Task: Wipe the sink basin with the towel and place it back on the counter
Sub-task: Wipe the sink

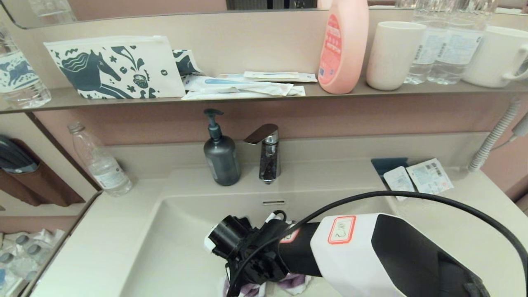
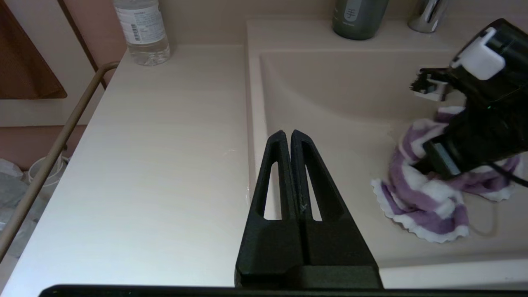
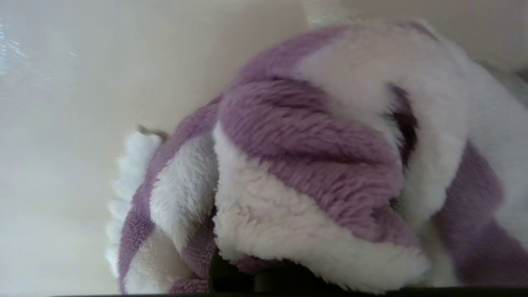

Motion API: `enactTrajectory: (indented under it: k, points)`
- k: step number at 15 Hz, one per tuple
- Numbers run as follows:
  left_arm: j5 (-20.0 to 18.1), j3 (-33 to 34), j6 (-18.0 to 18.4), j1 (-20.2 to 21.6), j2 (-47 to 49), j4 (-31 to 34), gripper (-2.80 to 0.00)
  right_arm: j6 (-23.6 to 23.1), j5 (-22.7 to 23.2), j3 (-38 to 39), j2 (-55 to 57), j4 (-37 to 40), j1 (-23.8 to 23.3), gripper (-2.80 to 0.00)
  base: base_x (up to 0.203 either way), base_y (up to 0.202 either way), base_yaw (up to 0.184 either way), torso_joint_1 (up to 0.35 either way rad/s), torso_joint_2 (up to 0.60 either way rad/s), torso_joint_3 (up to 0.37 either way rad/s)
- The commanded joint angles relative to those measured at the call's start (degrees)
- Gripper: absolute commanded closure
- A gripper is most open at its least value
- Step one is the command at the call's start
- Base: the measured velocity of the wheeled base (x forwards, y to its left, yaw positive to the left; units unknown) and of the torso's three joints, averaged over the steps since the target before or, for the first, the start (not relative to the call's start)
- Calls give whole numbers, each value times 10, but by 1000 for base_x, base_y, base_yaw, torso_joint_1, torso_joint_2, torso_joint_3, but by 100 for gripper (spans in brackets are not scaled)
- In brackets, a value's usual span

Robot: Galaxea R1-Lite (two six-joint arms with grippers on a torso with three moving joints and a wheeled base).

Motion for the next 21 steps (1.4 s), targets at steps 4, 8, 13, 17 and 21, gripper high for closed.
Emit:
enactTrajectory:
  k: [4, 8, 13, 17, 21]
  points:
    - [0, 0, 0, 0, 1, 0, 0, 12, -7, 160, -175, 17, -22, 0, 0, 0, 0, 0, 0, 0]
    - [0, 0, 0, 0, 1, 0, 0, 27, -12, 317, -320, 18, -35, 0, 0, 0, 0, 0, 0, 0]
    - [0, 0, 0, 0, 1, 0, 0, 33, -44, 424, -481, 21, -61, 0, 0, 0, 0, 0, 0, 0]
    - [0, 0, 0, 0, 1, 0, 0, 17, -56, 439, -557, 31, -157, 0, 0, 0, 0, 0, 0, 0]
    - [0, 0, 0, 0, 1, 0, 0, -5, -54, 434, -559, -93, -222, 0, 0, 0, 0, 0, 0, 0]
